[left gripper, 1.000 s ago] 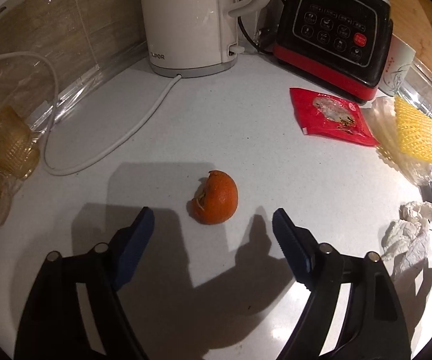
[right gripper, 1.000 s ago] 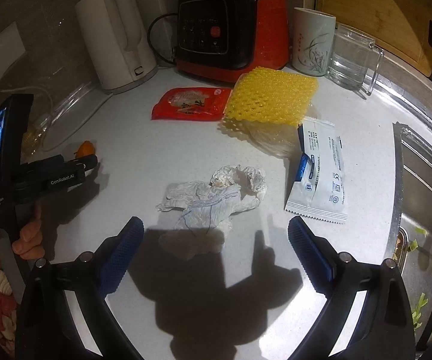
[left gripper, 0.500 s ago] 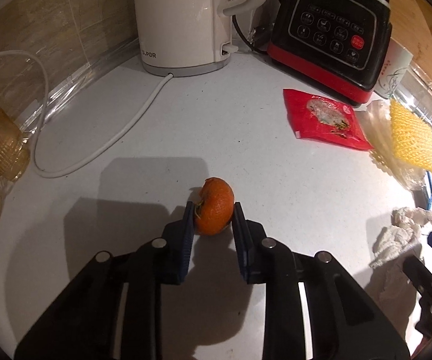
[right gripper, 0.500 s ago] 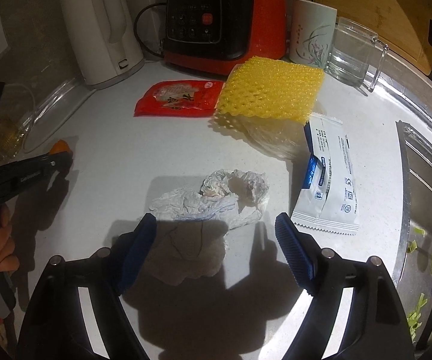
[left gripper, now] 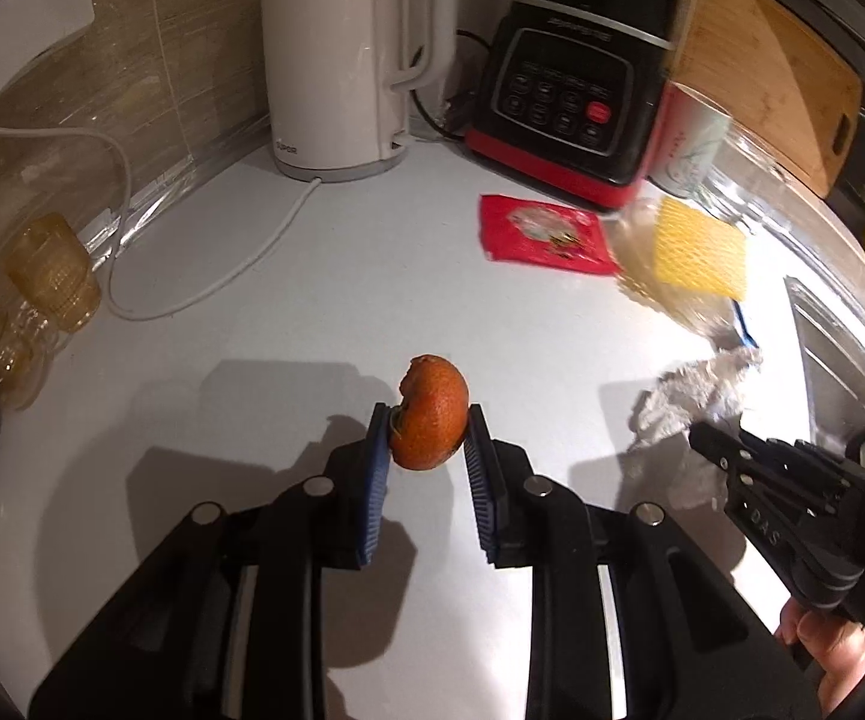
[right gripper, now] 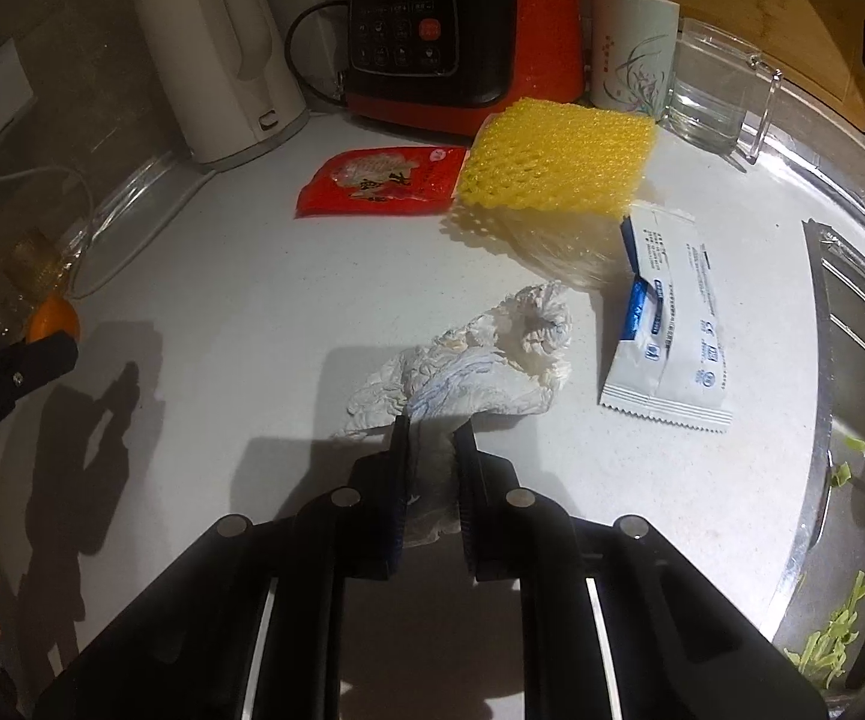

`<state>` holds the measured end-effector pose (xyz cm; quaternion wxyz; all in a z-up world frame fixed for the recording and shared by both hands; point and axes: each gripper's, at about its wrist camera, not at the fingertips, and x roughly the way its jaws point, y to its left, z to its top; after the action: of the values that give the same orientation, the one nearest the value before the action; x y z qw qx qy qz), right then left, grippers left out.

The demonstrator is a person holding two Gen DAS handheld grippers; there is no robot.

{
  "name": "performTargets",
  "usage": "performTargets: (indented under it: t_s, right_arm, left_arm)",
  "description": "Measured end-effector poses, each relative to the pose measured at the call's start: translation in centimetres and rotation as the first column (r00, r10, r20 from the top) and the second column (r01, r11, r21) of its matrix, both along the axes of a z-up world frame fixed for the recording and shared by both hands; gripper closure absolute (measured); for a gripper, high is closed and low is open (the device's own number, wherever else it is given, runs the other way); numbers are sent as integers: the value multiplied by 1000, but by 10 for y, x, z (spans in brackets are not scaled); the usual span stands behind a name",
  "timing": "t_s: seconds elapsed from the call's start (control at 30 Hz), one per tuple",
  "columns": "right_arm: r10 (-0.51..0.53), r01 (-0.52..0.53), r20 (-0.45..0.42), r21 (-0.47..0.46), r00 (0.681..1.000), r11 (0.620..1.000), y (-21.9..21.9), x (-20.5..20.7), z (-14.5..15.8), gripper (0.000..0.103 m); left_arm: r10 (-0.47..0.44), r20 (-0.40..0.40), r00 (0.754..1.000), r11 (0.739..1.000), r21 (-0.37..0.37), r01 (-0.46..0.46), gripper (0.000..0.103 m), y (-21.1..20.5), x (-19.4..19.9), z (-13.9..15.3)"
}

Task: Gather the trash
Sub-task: 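Grasp the orange peel with the left tool while the right tool grasps the white tissue, then carry orange peel and white tissue over the green basket and open both tools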

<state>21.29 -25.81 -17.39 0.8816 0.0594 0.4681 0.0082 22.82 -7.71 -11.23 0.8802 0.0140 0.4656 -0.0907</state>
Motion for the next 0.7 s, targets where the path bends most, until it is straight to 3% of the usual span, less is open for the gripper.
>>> performTargets:
  t_s: [0.37, 0.7]
  right_arm:
    - [-39, 39, 11, -54, 999, 998, -27, -128, 40, 88]
    - [-127, 125, -34, -38, 991, 991, -40, -248, 32, 87]
  left_arm:
    - [-194, -73, 978, 981, -19, 193, 78, -54, -111, 5]
    - [-345, -126, 930, 938, -7, 347, 78, -89, -216, -11]
